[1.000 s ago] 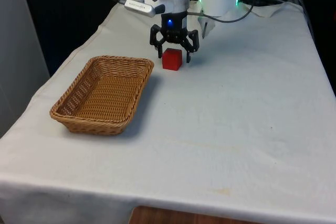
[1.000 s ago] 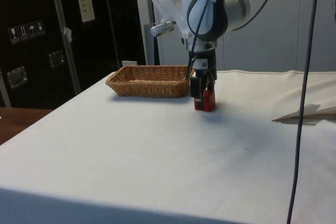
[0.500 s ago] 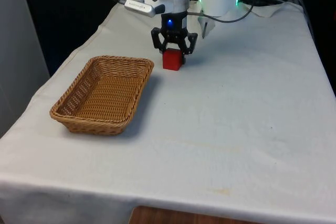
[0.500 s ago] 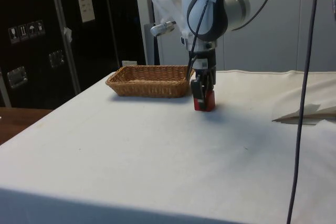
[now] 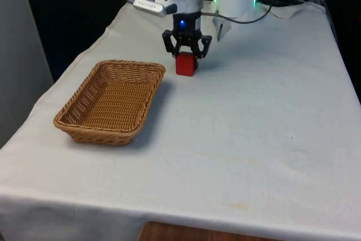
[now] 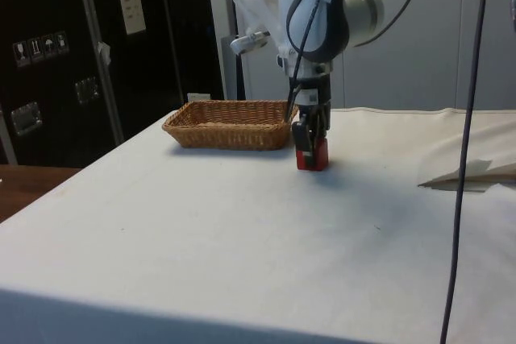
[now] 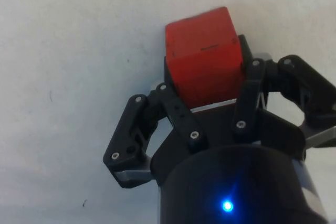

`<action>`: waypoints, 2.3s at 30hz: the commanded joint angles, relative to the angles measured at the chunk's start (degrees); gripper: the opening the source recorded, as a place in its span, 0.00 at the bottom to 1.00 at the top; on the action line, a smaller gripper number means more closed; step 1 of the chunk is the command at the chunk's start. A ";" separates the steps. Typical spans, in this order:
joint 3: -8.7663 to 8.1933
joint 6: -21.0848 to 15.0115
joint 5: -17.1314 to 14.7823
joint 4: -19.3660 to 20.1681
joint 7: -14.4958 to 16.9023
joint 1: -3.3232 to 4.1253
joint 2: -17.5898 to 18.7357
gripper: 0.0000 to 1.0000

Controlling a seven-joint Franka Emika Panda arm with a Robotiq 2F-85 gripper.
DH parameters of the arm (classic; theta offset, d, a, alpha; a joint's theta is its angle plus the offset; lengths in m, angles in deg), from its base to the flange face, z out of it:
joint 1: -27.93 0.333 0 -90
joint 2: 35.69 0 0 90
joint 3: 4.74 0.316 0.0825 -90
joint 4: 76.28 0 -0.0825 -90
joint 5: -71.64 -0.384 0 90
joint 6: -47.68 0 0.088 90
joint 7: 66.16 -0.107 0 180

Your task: Pick up the cube and place it into the basket.

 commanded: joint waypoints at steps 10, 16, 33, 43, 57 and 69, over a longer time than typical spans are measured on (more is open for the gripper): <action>-1.38 2.81 1.83 0.34 -0.86 0.40 -4.07 0.01; -1.66 4.24 2.41 0.29 -0.92 0.29 -6.19 0.01; -1.72 8.19 2.23 0.00 -0.06 0.00 -11.00 0.01; -2.58 13.35 5.33 -1.09 -1.72 -0.06 -14.27 0.01; -2.81 21.14 7.73 -3.15 -2.92 -0.29 -19.08 0.01; -2.92 27.56 9.45 -5.44 -3.95 -0.34 -22.12 0.01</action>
